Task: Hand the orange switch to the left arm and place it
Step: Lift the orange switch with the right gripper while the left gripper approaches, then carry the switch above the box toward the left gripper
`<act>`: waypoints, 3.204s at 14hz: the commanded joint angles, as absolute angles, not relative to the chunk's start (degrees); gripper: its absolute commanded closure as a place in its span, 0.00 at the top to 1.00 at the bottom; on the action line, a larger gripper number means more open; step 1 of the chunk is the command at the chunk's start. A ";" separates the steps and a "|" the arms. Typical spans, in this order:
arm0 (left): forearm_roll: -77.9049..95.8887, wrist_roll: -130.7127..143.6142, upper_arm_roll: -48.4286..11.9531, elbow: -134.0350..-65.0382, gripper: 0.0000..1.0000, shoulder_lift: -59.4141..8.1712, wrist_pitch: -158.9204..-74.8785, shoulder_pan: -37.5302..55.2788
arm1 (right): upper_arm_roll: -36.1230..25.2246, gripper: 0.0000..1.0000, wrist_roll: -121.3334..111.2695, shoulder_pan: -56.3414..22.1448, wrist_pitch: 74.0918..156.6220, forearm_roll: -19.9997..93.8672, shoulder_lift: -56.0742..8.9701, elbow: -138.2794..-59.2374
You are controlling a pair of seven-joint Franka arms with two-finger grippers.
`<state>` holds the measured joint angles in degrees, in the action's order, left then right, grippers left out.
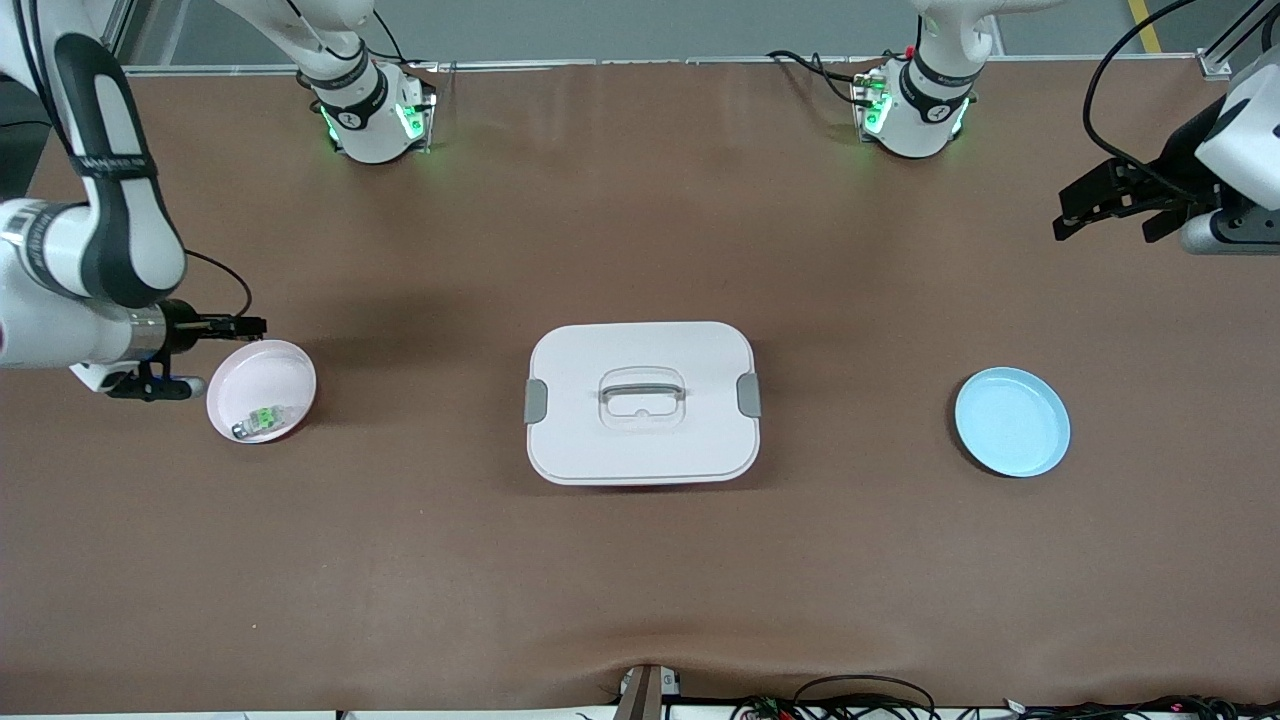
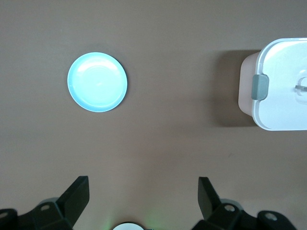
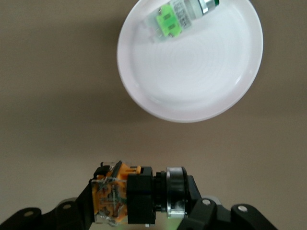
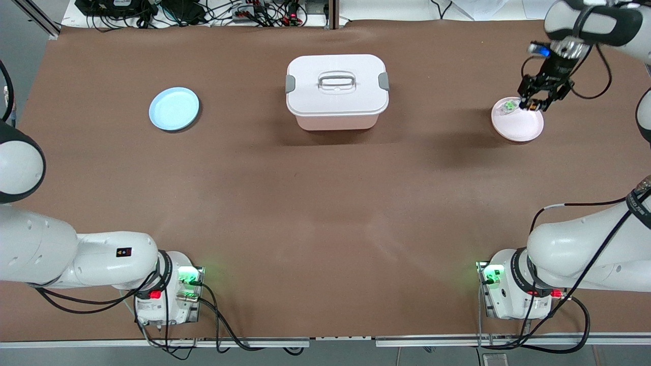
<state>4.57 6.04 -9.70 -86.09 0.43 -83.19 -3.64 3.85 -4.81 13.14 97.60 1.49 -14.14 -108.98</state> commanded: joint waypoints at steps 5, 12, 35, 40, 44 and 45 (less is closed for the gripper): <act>5.36 9.13 -10.72 -88.15 1.00 0.35 -83.76 -1.85 | 4.04 0.28 15.52 5.37 78.94 10.18 -11.51 -95.55; 9.13 21.16 -18.27 -87.80 1.00 0.35 -83.84 -1.76 | 4.04 0.28 41.37 -2.71 77.69 25.64 -11.25 -93.25; 33.31 39.47 -37.18 -113.71 1.00 6.84 -126.56 -2.11 | 4.04 0.26 95.62 -35.41 115.31 34.81 -19.60 -86.14; 38.06 38.41 -38.23 -116.98 0.87 7.73 -128.84 -1.93 | 3.96 0.26 95.62 -35.33 115.14 34.80 -19.86 -86.04; 40.85 36.74 -40.86 -119.35 0.83 6.25 -138.14 -1.93 | 3.96 0.26 95.54 -35.51 115.22 34.72 -19.86 -85.69; 42.44 36.56 -41.57 -119.36 0.83 5.46 -139.90 -1.93 | 3.96 0.26 95.54 -35.42 115.14 34.72 -19.86 -85.69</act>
<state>39.26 38.02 -39.82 -118.34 5.74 -136.18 -1.33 4.47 94.66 -34.90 115.48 33.78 -19.05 -87.42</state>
